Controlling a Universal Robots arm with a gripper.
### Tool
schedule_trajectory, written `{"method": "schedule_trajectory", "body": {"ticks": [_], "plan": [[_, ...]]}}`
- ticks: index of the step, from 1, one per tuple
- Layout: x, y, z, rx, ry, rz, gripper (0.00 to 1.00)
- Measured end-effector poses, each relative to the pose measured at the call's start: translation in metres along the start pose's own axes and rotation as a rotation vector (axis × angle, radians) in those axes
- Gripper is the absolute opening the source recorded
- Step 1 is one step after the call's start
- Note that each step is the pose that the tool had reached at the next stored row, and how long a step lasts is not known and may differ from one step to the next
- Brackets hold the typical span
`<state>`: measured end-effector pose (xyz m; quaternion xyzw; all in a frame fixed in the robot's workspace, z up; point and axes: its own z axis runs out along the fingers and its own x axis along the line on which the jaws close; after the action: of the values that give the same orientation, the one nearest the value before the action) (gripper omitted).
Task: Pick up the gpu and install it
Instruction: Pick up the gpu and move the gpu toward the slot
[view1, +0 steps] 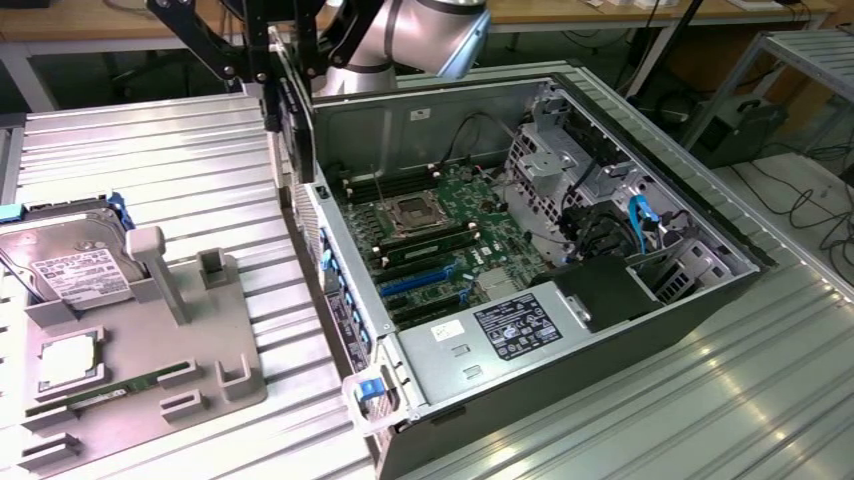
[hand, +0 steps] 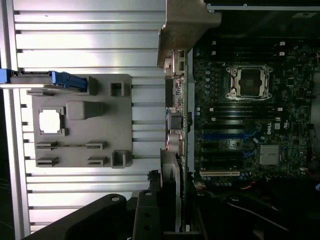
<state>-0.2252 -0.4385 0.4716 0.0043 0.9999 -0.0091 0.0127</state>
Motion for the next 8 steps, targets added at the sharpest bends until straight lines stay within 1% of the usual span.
{"method": "schedule_trajectory", "body": {"ticks": [8], "plan": [[-0.0063, 0.0001, 0.0001, 0.0, 0.0, 0.0, 0.28]]}}
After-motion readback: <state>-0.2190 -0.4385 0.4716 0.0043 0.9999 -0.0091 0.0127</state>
